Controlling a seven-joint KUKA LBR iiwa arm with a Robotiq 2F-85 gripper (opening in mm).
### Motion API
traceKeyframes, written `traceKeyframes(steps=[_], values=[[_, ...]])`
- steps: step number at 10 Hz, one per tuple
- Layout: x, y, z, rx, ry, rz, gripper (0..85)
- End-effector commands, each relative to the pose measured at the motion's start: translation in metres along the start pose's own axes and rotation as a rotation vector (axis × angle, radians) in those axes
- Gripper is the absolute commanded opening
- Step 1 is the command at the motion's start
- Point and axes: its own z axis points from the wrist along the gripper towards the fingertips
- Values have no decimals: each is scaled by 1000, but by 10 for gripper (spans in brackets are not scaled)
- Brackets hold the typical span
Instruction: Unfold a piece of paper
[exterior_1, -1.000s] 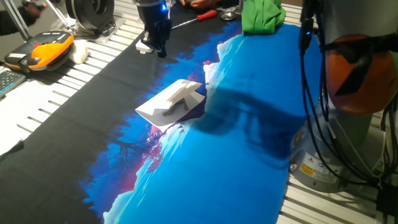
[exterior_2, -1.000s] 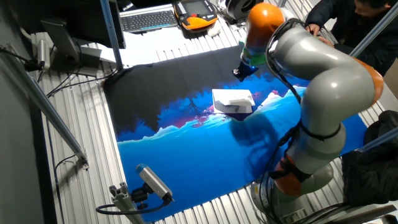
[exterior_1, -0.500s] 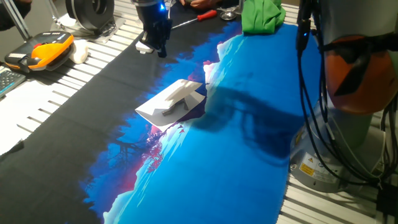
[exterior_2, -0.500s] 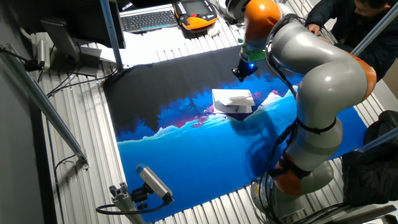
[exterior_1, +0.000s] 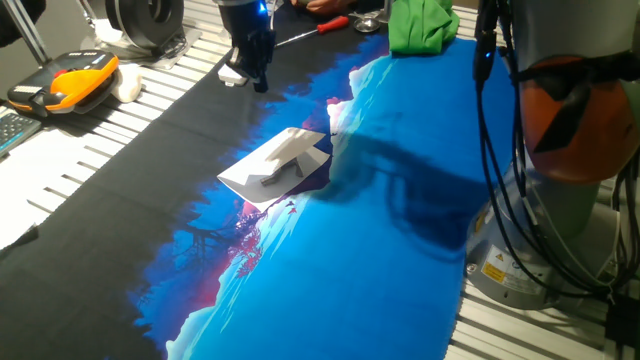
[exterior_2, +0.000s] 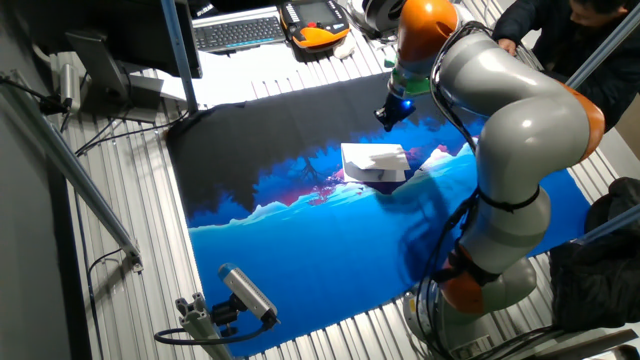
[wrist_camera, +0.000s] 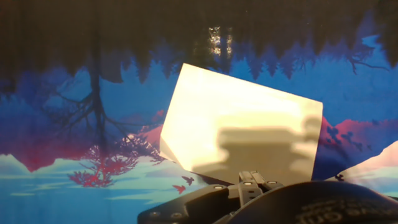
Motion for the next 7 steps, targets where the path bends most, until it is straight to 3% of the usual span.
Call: traceKeyframes(steps=[1, 3, 5, 6, 7], values=[[0, 0, 0, 11, 0, -3, 0], [0, 0, 0, 14, 0, 8, 0], [0, 0, 0, -10, 8, 39, 0], [0, 0, 0, -9, 19, 50, 0], [3, 2, 0, -10, 53, 71, 0]])
